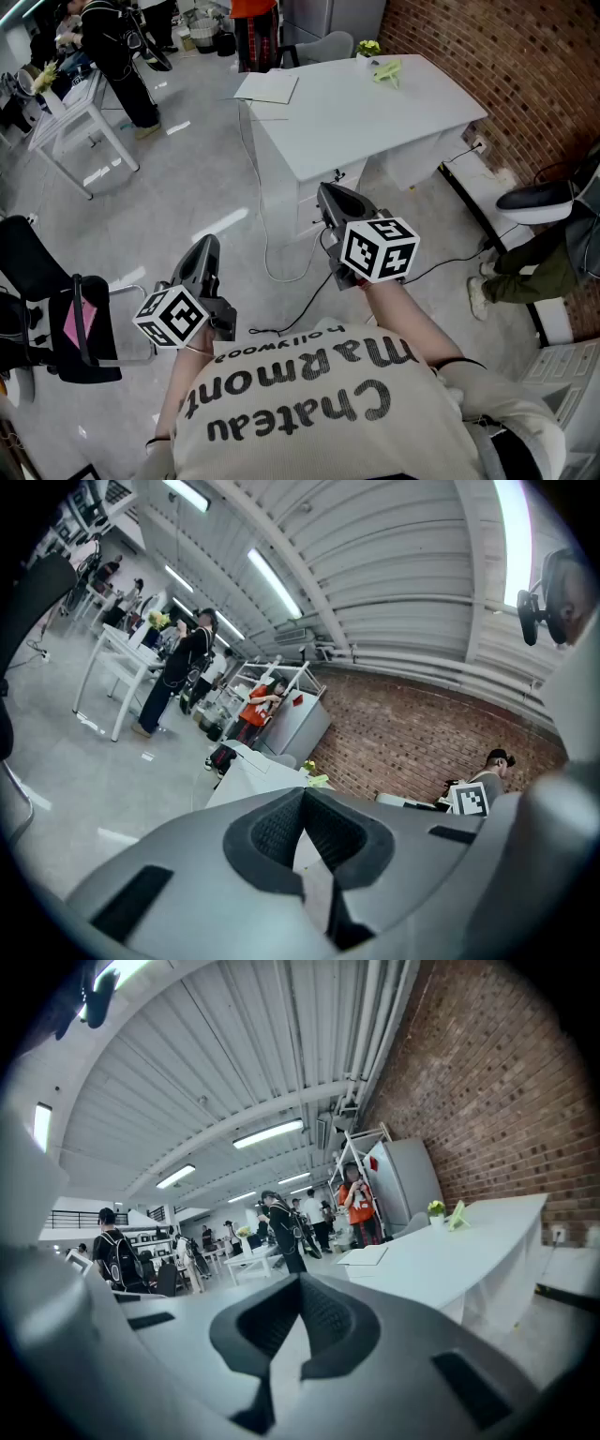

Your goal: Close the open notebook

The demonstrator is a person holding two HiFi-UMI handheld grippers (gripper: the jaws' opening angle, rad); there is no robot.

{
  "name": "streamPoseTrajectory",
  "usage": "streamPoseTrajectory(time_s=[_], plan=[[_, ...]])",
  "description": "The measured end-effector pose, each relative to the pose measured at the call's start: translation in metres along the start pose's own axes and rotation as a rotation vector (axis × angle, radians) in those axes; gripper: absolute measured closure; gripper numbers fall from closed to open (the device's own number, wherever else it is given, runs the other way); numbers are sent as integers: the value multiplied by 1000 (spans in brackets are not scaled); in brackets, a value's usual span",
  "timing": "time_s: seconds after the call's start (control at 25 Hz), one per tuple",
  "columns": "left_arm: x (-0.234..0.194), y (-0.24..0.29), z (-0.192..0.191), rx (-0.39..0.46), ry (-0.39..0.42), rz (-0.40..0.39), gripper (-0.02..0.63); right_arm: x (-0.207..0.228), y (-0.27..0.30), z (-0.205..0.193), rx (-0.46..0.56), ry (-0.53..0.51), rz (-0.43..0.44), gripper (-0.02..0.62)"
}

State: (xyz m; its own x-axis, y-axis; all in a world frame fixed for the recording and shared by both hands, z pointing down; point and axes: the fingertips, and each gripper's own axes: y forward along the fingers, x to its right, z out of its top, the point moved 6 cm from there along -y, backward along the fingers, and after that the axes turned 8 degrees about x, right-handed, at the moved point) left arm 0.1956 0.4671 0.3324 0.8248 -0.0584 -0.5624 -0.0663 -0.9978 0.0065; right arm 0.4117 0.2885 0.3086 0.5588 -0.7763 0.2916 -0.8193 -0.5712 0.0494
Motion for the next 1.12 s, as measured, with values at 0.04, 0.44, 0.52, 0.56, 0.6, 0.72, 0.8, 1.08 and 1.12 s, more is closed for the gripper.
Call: streamPoseTrajectory(time_s=[0.04,0.44,0.52,0.56,0.6,0.72,0.8,1.08,1.12], plan=[[-2,2,0,-1,2,4,604,1,3,-1,-4,-4,6,592],[-34,11,0,-10,-42,30,604,16,47,-25,-94,116,-62,593],[-43,18,1,-27,-35,43,604,19,63,-30,-119,133,-66,592],[-48,22,1,-34,-32,54,604,20,71,-33,-137,133,-65,592],[-53,25,1,-39,-31,67,604,23,77,-36,-158,130,-66,592],[-63,38,5,-28,-39,87,604,33,99,-42,-196,135,-79,592],[-68,51,11,-16,-40,81,604,41,118,-42,-191,166,-70,592],[-93,102,48,48,-19,137,604,60,191,-21,-199,159,-9,592],[-95,111,54,60,-15,139,604,64,201,-15,-189,151,2,592]])
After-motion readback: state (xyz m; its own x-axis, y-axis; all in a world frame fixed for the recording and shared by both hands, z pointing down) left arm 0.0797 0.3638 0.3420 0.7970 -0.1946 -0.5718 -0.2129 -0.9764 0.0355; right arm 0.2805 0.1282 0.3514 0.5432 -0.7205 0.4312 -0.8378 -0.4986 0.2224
